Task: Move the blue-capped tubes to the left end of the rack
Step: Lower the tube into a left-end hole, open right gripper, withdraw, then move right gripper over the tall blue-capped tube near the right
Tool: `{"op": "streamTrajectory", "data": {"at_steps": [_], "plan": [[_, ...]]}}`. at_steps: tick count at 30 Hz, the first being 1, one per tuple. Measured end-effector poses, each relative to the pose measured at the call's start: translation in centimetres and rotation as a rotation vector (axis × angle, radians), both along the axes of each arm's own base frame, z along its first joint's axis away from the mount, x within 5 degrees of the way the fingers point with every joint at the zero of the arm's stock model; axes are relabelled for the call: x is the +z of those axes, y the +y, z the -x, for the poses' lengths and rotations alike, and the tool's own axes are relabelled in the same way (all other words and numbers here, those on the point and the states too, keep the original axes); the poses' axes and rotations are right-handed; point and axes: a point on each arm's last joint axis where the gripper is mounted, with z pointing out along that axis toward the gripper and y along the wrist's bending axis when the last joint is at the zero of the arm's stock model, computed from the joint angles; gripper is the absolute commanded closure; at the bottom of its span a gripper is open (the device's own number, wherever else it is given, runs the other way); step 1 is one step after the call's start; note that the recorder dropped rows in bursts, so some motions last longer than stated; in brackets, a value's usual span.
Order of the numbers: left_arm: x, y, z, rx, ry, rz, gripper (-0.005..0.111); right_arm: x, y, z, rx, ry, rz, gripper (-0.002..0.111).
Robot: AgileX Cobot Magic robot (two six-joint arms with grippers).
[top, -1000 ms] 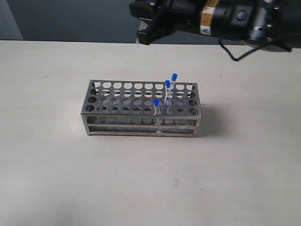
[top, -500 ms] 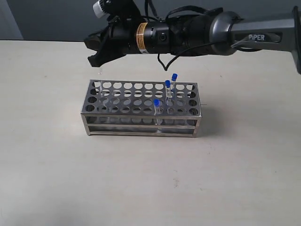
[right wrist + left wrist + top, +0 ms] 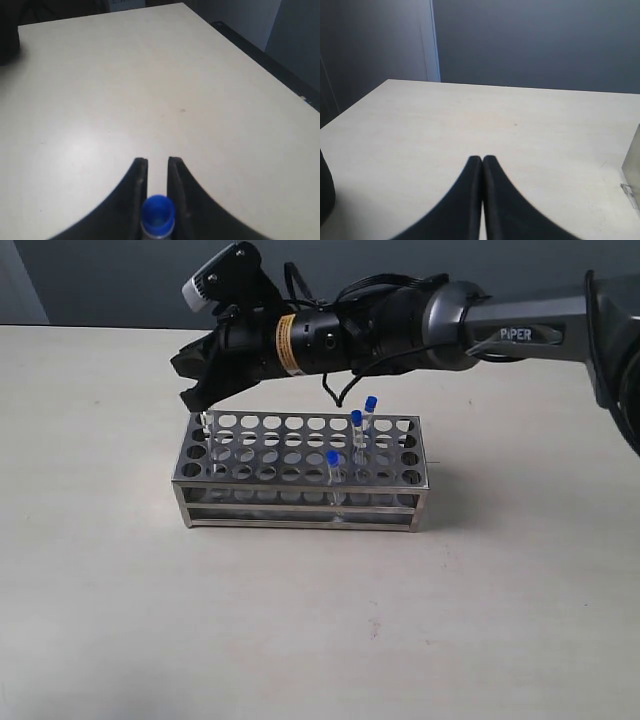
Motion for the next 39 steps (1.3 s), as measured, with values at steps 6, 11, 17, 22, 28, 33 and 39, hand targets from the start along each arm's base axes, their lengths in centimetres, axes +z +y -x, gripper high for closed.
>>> {"op": "streamTrajectory", "data": {"at_steps": [6,11,17,22,28,33,39], "plan": [[0.0,0.0,0.0,0.000,0.000,0.000,0.106,-0.9,0.5,0.3,0.013,0.016,0.010,0.108],[0.0,0.0,0.0,0.000,0.000,0.000,0.106,-3.2,0.7,0.1,0.014,0.051,0.037,0.108],[0.0,0.0,0.0,0.000,0.000,0.000,0.106,-4.0,0.7,0.0,0.013,0.068,0.044,0.087],[0.0,0.0,0.0,0.000,0.000,0.000,0.106,-3.7,0.9,0.1,0.037,0.065,0.031,0.069],[0.0,0.0,0.0,0.000,0.000,0.000,0.106,-2.9,1.2,0.5,0.062,0.052,0.019,0.069],[0.0,0.0,0.0,0.000,0.000,0.000,0.106,8.2,-3.3,-0.7,-0.163,-0.201,0.009,0.069],[0.0,0.0,0.0,0.000,0.000,0.000,0.106,11.4,-11.3,1.6,-0.399,-0.191,0.060,0.069]]}}
